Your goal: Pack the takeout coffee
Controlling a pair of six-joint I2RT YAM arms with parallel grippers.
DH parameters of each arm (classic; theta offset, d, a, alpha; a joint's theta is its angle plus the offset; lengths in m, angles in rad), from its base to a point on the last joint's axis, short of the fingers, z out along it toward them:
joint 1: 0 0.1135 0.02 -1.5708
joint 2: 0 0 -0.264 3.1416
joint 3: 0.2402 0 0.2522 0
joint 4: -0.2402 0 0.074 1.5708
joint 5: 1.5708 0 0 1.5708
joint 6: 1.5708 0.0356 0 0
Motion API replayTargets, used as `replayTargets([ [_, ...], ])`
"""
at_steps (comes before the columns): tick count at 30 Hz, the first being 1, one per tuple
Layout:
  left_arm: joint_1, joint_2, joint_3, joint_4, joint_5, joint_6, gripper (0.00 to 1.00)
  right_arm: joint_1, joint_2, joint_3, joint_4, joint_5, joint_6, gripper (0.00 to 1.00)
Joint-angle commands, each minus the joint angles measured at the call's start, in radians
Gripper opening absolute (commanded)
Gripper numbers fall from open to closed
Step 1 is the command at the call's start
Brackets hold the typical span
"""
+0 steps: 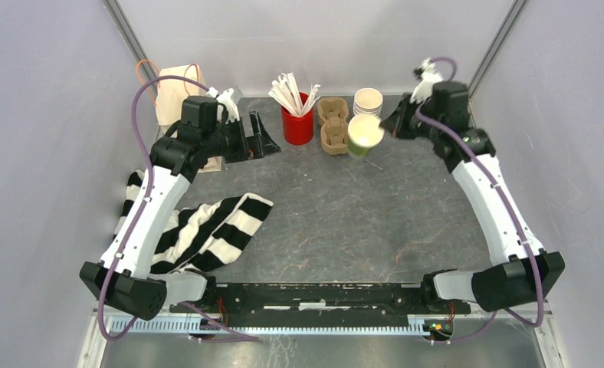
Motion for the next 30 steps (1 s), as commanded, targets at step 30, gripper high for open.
replayTargets([
  [30,-0.009,-0.247,-0.152,-0.066,0.119,-0.259,1.00,0.352,-0.287,-0.713,0.143,0.006,-0.129,0.19],
])
